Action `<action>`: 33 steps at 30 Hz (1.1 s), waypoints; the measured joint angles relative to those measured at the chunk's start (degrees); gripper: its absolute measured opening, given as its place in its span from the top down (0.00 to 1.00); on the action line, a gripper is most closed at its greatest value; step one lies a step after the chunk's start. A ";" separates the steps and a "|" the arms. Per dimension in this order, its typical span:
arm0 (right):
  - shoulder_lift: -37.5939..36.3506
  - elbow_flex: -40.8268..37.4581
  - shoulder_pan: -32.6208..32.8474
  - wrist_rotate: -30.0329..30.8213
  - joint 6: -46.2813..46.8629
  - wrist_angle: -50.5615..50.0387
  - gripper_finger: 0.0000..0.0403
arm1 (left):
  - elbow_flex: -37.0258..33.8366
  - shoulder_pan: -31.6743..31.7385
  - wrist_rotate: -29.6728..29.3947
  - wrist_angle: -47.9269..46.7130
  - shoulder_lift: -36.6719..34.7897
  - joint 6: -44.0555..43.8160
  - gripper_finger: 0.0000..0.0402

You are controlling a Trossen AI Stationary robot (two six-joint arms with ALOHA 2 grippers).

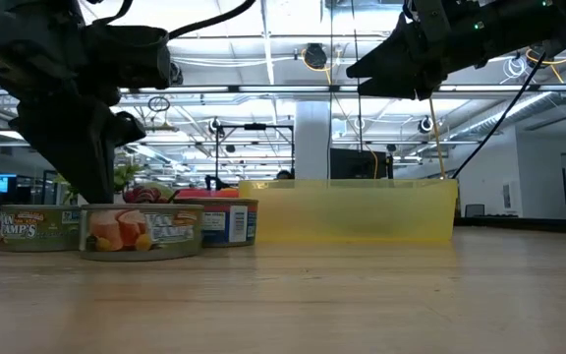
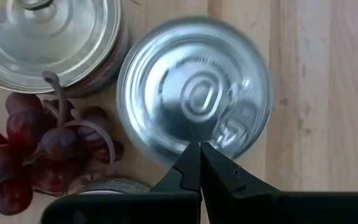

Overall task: Pick & Place Food Item
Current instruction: Adjust the tuna cans

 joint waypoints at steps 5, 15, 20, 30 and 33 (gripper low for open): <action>0.00 0.00 0.00 0.00 0.01 -0.01 0.23 | 0.13 0.00 0.00 -3.10 -0.10 -1.44 1.00; 0.00 0.00 0.01 -0.12 0.02 -0.02 0.23 | -1.48 0.00 -0.45 -2.32 0.34 -3.83 1.00; 0.00 0.00 0.01 -0.11 0.01 0.00 0.23 | -4.72 0.03 -0.44 0.86 0.20 -6.20 1.00; 0.00 0.00 0.00 -0.13 0.01 0.00 0.23 | -6.04 0.27 -1.95 11.00 0.56 -5.14 1.00; 0.00 0.00 0.02 -0.15 0.00 0.00 0.23 | -6.05 0.99 -1.87 14.13 0.66 -4.38 1.00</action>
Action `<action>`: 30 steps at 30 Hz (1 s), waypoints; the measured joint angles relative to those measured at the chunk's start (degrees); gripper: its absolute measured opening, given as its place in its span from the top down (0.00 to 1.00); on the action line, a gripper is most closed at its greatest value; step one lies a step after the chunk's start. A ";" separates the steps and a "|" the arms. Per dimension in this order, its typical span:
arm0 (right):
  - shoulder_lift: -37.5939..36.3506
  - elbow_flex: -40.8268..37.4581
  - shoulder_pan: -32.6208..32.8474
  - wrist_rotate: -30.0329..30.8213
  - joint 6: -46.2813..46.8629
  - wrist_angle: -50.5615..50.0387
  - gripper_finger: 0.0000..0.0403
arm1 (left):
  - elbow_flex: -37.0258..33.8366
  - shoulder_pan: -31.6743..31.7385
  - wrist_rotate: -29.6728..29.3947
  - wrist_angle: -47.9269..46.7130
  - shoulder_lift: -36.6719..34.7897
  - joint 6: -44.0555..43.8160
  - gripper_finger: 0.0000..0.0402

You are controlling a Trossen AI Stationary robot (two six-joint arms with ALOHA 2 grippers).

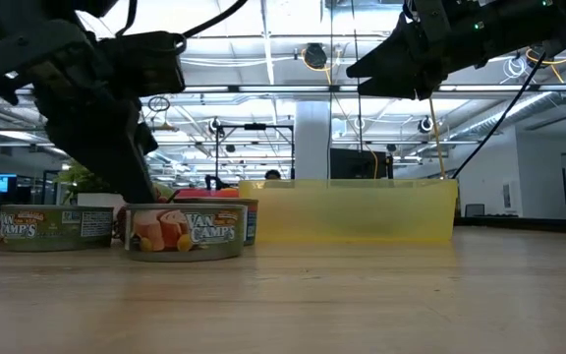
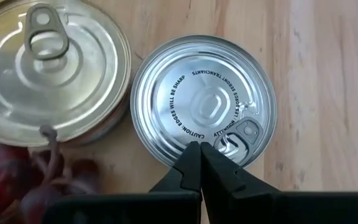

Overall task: Pick & Place Food Item
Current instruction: Adjust the tuna cans, then put the right green tuna can into the yellow bin

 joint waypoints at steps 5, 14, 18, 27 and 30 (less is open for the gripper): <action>0.00 0.00 -0.02 0.00 0.00 0.00 0.23 | 0.59 1.49 1.06 4.23 0.13 2.61 1.00; 0.00 0.00 -0.02 0.00 0.00 0.00 0.23 | 13.63 1.18 0.99 -13.28 0.09 7.56 1.00; 0.00 0.00 -0.02 -0.01 0.00 0.00 0.23 | 16.94 1.26 1.03 -20.19 1.45 5.80 1.00; 0.02 0.02 -0.02 -0.02 0.00 -0.13 0.23 | 23.31 0.76 4.48 -26.84 11.64 8.97 1.00; 0.00 0.02 -0.02 -0.02 0.00 -0.26 0.23 | 24.21 0.72 4.45 -28.73 12.56 8.86 1.00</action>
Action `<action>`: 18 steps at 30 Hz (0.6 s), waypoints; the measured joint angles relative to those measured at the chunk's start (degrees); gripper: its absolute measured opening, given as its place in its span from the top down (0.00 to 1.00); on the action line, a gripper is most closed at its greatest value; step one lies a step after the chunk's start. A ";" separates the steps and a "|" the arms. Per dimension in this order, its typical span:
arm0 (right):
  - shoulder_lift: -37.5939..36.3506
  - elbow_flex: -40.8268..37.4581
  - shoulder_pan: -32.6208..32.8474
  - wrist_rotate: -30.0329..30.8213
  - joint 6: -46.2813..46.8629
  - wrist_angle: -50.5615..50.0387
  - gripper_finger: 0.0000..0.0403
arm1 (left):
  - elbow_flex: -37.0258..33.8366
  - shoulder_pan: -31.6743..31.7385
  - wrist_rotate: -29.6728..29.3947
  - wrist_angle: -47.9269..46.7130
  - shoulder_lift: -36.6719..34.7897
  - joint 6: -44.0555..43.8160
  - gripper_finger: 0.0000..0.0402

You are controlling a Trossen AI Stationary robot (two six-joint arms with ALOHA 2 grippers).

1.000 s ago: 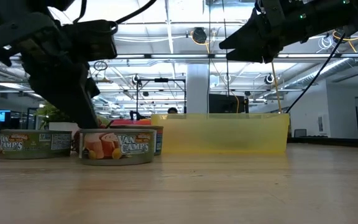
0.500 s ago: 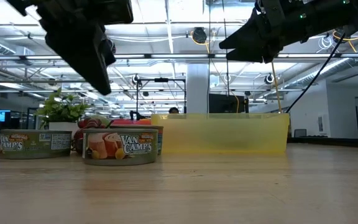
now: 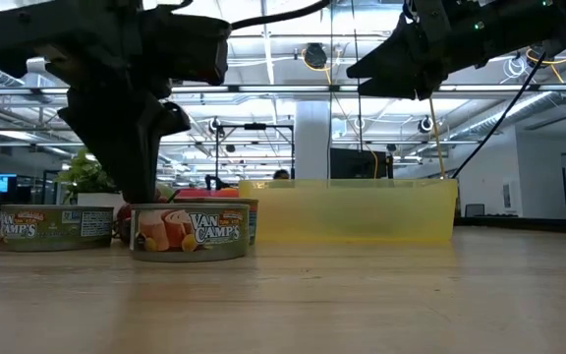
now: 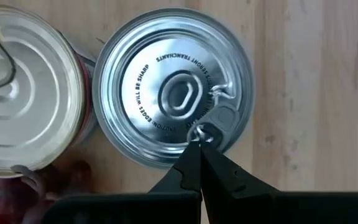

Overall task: Pick & Place Food Item
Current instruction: Put the right green tuna can into the yellow bin

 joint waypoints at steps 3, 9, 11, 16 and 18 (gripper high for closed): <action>0.00 0.00 0.01 0.00 0.00 -0.18 0.23 | 0.03 0.00 0.04 -0.97 -0.39 0.01 1.00; 0.00 0.00 0.01 0.00 0.00 -0.20 0.23 | -0.10 0.00 -1.52 -2.44 -3.35 -1.08 1.00; 0.00 0.00 0.00 0.00 0.00 -0.20 0.23 | -0.10 0.07 -1.66 -3.09 -3.30 -1.08 1.00; 0.00 0.00 0.00 0.00 0.00 -0.20 0.23 | -0.27 0.11 -2.17 -3.20 -3.12 -1.12 1.00; 0.01 0.00 0.00 0.00 0.00 -0.20 0.23 | -0.34 0.15 -2.73 -3.22 -2.96 -1.22 1.00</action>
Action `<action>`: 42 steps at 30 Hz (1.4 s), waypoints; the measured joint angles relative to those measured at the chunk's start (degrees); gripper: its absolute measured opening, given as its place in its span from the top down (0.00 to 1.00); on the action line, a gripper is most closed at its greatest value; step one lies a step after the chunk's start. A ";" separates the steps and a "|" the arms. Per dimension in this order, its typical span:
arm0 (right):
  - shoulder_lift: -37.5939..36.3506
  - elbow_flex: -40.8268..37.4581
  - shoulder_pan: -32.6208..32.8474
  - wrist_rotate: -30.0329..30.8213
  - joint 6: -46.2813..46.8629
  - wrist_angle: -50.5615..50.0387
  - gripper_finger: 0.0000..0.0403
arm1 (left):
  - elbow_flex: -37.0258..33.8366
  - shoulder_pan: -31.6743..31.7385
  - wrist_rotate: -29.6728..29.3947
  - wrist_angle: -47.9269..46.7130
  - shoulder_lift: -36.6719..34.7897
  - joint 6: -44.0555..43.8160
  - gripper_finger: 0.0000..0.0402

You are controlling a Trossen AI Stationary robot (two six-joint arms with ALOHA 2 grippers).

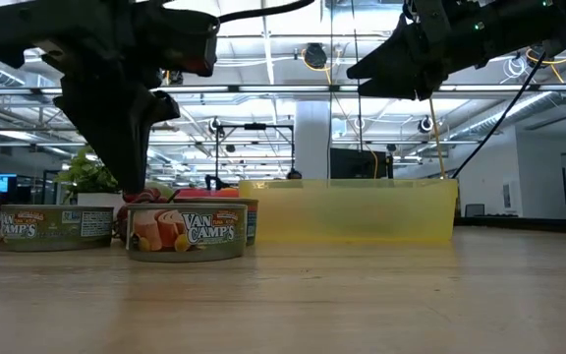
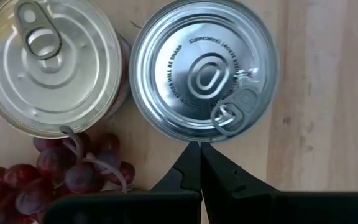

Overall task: Pick & Place Food Item
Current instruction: Put the right green tuna can into the yellow bin

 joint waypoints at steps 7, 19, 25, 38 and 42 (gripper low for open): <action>0.00 0.00 0.00 0.00 0.00 0.00 0.23 | 0.00 0.02 -0.32 0.24 -0.04 -0.25 1.00; 0.01 0.00 0.01 0.00 0.00 0.01 0.23 | -1.79 0.02 0.16 2.60 0.57 -0.53 1.00; 0.00 0.00 0.01 0.00 0.00 0.00 0.23 | -2.24 0.02 0.14 3.40 0.51 -0.90 1.00; -0.01 0.00 0.00 0.00 0.00 0.00 0.23 | -4.11 -0.04 0.17 2.43 0.20 -4.37 1.00; 0.01 0.00 -0.01 -2.99 2.94 -0.34 0.23 | -4.79 -0.04 0.16 3.52 0.25 -4.60 1.00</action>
